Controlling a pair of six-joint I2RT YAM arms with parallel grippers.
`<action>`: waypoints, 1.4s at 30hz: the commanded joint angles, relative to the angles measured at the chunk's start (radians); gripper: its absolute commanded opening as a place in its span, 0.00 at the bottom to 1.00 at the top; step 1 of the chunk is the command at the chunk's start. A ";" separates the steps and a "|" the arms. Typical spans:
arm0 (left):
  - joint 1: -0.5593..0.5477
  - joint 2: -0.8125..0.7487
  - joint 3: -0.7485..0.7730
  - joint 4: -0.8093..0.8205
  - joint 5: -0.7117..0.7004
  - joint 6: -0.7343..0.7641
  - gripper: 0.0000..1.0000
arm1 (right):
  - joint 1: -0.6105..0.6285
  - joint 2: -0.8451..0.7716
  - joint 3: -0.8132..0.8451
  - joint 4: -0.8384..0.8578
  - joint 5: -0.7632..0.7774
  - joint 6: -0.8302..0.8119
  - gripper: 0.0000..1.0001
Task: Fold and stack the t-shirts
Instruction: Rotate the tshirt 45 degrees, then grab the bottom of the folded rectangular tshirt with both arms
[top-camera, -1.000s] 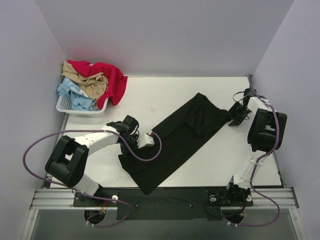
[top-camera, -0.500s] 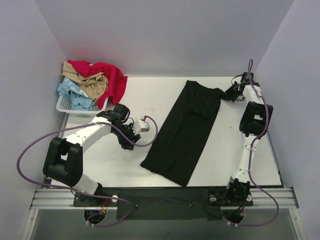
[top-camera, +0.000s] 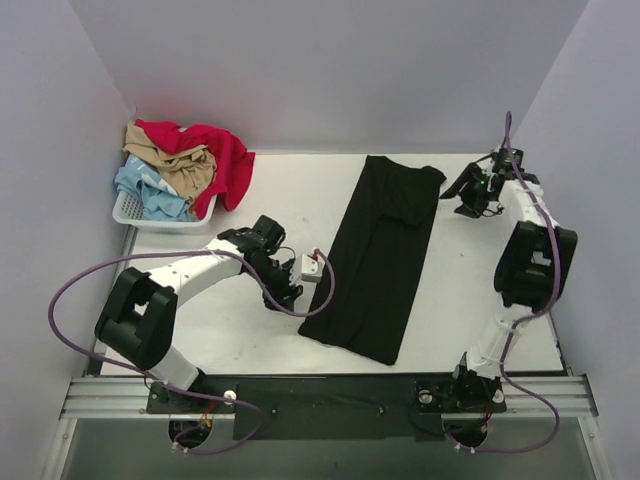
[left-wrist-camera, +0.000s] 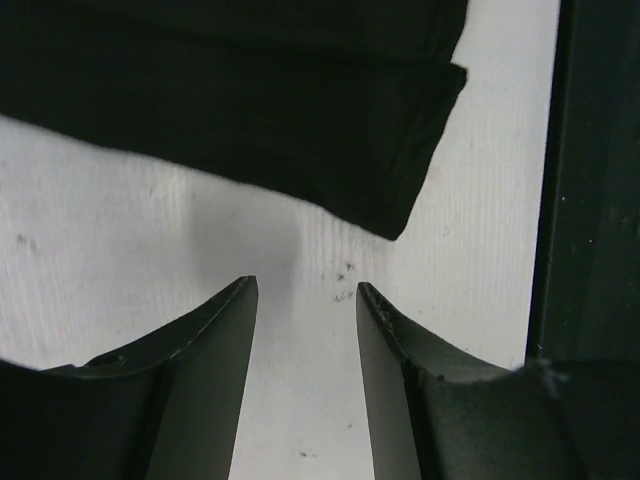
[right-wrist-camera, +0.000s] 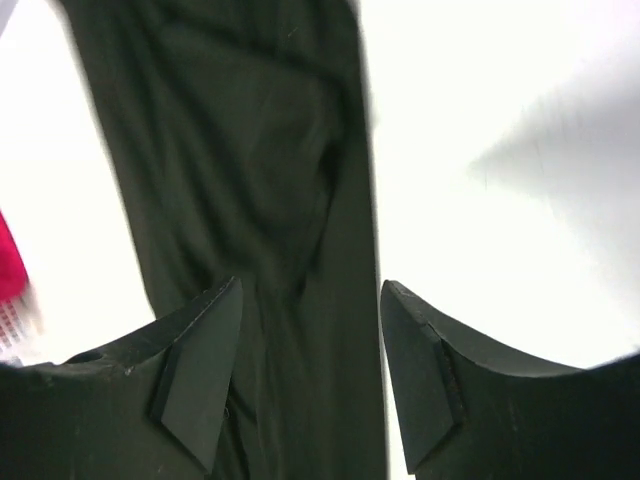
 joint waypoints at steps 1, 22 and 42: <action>-0.112 -0.064 -0.018 0.054 0.032 0.132 0.55 | 0.017 -0.481 -0.239 0.060 0.003 -0.223 0.54; -0.278 -0.115 -0.233 0.232 -0.015 0.520 0.59 | 1.020 -1.257 -1.080 -0.295 0.094 -1.330 0.57; -0.374 -0.076 -0.242 0.332 -0.217 0.349 0.00 | 1.226 -0.939 -1.147 -0.194 0.213 -1.373 0.52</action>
